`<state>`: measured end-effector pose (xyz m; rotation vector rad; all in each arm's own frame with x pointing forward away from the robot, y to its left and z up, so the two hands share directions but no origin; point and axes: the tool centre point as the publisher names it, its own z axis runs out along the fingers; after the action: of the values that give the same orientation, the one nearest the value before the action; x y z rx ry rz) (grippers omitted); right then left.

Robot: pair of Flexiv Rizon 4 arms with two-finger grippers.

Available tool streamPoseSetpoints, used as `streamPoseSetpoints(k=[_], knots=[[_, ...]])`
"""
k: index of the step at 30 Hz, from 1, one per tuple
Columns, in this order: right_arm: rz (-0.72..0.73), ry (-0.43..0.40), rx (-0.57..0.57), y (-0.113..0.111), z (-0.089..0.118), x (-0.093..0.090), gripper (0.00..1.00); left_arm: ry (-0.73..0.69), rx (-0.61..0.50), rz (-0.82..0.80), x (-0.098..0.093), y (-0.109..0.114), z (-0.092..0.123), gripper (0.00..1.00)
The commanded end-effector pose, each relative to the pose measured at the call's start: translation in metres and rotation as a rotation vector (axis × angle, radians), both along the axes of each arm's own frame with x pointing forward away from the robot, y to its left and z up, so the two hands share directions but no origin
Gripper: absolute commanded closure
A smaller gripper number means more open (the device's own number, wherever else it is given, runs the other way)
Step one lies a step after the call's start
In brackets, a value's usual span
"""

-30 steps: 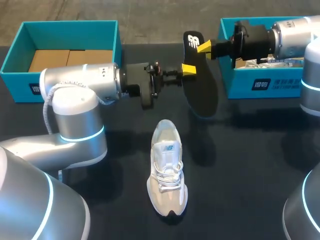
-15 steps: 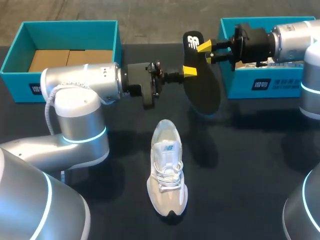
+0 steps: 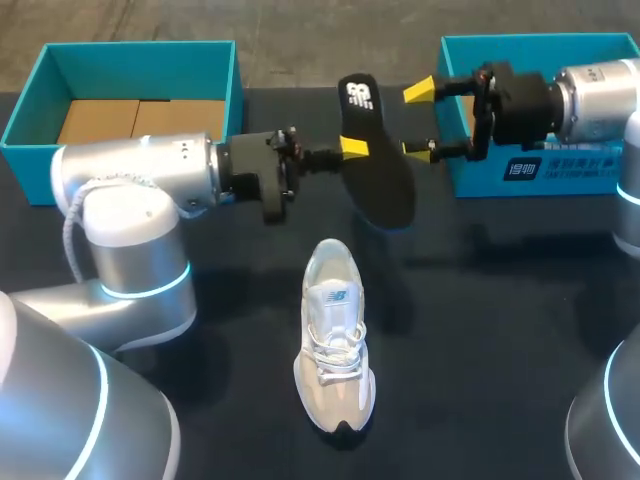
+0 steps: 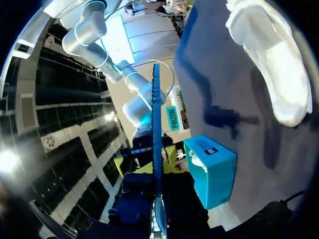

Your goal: Take the shoe out of the shoebox, open the shoe tongue, remove and reinsert the insole, then place the shoe into the shoebox

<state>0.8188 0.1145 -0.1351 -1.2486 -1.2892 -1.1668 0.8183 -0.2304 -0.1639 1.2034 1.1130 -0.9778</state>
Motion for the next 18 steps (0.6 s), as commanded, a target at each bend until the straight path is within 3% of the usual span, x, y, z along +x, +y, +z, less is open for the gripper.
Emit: streamPoseSetpoints(k=[1, 6, 8, 10, 18], knots=[[-0.006, -0.012, 0.017, -0.001, -0.005, -0.013, 0.00, 0.052, 0.023, 0.003, -0.012, 0.027, 0.004, 1.00], [0.008, -0.018, 0.030, 0.000, -0.008, -0.022, 0.00, 0.164, 0.037, -0.005, -0.018, 0.044, 0.009, 1.00], [0.011, -0.010, 0.035, -0.001, -0.009, -0.025, 0.00, 0.339, -0.004, -0.081, -0.018, 0.052, 0.014, 1.00], [0.011, -0.010, 0.035, -0.001, -0.009, -0.025, 0.00, 0.385, 0.007, -0.102, -0.019, 0.061, 0.020, 1.00], [0.011, -0.010, 0.035, -0.001, -0.009, -0.025, 0.00, 0.385, 0.007, -0.102, -0.019, 0.061, 0.020, 1.00]])
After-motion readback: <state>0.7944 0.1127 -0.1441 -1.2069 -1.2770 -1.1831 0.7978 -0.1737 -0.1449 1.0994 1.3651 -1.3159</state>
